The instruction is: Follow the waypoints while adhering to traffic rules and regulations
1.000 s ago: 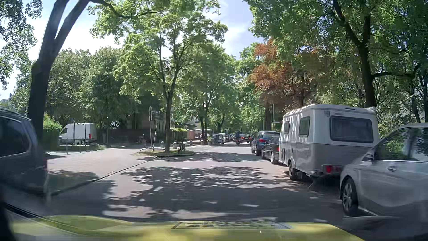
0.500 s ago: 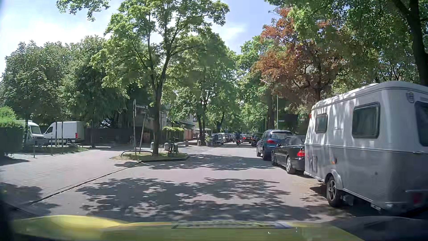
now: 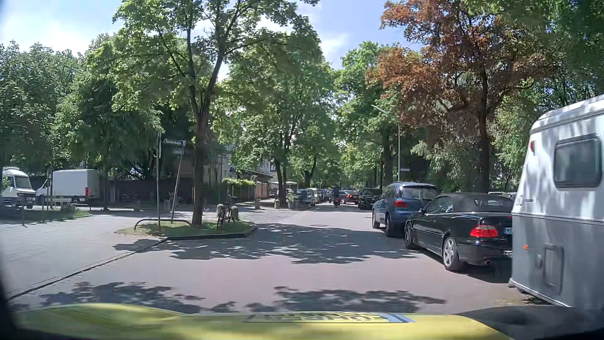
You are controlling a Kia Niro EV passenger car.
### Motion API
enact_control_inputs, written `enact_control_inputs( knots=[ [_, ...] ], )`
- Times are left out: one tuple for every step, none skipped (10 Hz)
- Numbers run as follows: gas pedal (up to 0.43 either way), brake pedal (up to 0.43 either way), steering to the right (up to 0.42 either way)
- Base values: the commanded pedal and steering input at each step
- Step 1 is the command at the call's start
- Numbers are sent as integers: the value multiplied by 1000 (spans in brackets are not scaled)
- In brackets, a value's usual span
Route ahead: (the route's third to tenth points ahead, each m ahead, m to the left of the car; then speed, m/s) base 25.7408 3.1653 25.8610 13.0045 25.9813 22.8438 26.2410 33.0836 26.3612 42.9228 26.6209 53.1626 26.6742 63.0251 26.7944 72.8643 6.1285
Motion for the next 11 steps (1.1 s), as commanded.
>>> enact_control_inputs(
  knots=[
    [0, 67, 4],
    [0, 73, 4],
    [0, 85, 4],
    [0, 104, 4],
    [0, 116, 4],
    [0, 128, 3],
    [0, 134, 3],
    [0, 146, 3],
    [0, 159, 3],
    [0, 165, 3],
    [0, 171, 4]
  ],
)
